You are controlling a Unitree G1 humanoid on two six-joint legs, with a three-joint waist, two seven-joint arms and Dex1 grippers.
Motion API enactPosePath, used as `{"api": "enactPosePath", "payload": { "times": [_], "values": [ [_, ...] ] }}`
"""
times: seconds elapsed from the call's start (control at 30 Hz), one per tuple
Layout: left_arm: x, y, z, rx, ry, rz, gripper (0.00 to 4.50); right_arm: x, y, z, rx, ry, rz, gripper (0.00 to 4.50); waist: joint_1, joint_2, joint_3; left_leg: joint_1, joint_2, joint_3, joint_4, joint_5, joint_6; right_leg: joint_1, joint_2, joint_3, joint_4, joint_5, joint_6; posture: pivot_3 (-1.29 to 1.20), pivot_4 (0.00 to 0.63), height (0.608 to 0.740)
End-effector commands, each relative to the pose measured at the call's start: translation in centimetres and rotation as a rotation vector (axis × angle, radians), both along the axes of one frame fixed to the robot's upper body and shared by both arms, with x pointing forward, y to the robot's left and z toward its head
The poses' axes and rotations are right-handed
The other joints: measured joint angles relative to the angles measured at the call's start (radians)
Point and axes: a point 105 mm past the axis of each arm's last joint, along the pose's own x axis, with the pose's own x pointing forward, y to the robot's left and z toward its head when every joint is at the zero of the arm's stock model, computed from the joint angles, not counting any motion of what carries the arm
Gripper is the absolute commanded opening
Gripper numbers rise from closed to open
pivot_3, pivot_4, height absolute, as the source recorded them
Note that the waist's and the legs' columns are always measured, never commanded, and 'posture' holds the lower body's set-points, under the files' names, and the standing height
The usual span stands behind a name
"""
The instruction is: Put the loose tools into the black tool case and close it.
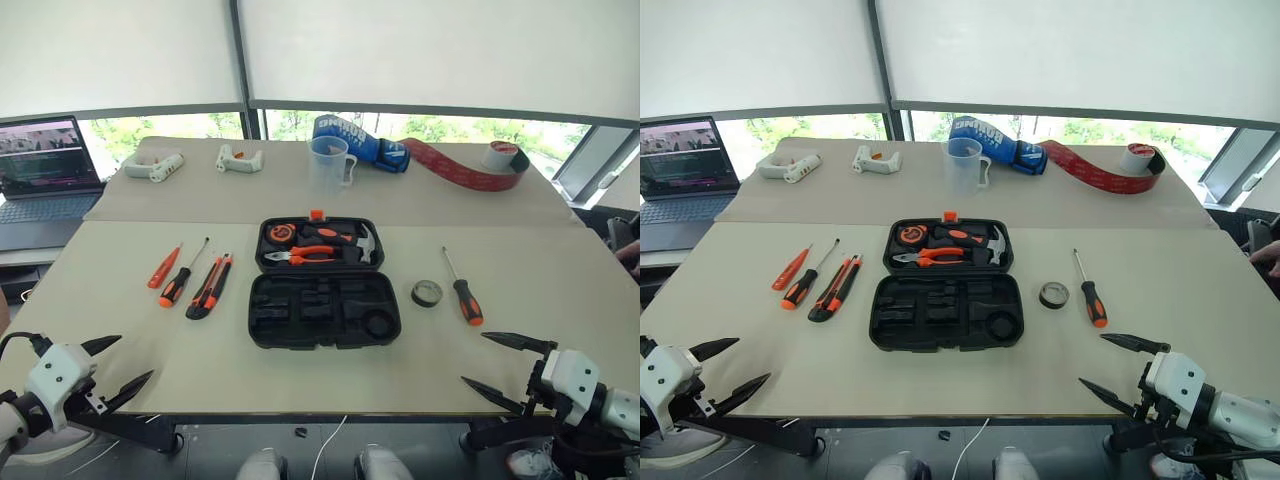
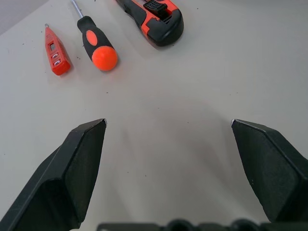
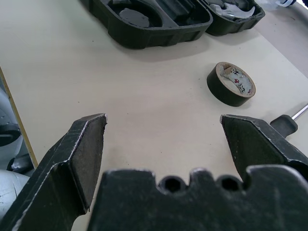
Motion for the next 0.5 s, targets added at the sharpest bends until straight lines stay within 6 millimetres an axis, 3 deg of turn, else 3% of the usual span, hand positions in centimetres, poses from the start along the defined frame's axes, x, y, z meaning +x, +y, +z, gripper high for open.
{"api": "enactPosePath", "payload": {
  "times": [0.03,0.1,0.17,0.3,0.4,0.5],
  "values": [
    [0.2,0.4,0.6,-0.106,-0.007,0.066,4.48,1.0,2.4,2.1,0.07,-0.096,0.05,4.41,0.0,0.0,0.0,0.0,0.0,0.0,0.0,0.0,0.0,0.0,0.0,0.0,0.0,0.0,0.0,0.0,0.15,0.74],
    [-0.2,1.5,0.6,-0.266,0.028,0.19,4.48,1.7,5.8,4.7,0.25,-0.152,0.13,4.41,-0.011,0.0,0.0,0.001,0.001,0.0,0.0,0.0,0.0,0.0,0.001,0.0,0.001,0.0,0.0,0.0,0.15,0.74],
    [-0.6,3.0,0.8,-0.335,0.015,0.295,4.48,1.7,7.5,6.3,0.339,-0.178,0.177,4.41,-0.021,0.0,0.001,0.001,0.004,0.0,0.0,0.0,0.0,-0.001,0.002,0.0,0.003,0.001,-0.001,0.0,0.15,0.74],
    [-2.4,6.4,0.9,-0.412,-0.003,0.483,4.48,1.5,10.1,8.3,0.414,-0.23,0.237,4.41,-0.015,-0.002,0.0,0.002,0.004,0.0,0.0,0.0,-0.001,-0.001,0.002,-0.001,0.003,0.001,-0.001,0.0,0.15,0.74],
    [-3.4,7.4,0.7,-0.43,0.026,0.541,4.48,1.3,11.5,9.5,0.447,-0.27,0.267,4.41,-0.007,-0.003,0.0,0.001,0.003,0.0,0.0,0.0,-0.001,-0.001,0.0,-0.003,0.001,0.001,-0.001,0.0,0.15,0.74],
    [-2.9,8.0,0.6,-0.423,0.058,0.58,4.48,1.5,12.2,10.1,0.467,-0.29,0.273,4.41,0.003,-0.004,0.0,0.0,0.001,0.0,0.0,0.0,0.0,-0.002,-0.001,-0.003,0.001,0.001,-0.001,0.0,0.15,0.74]
  ]
}}
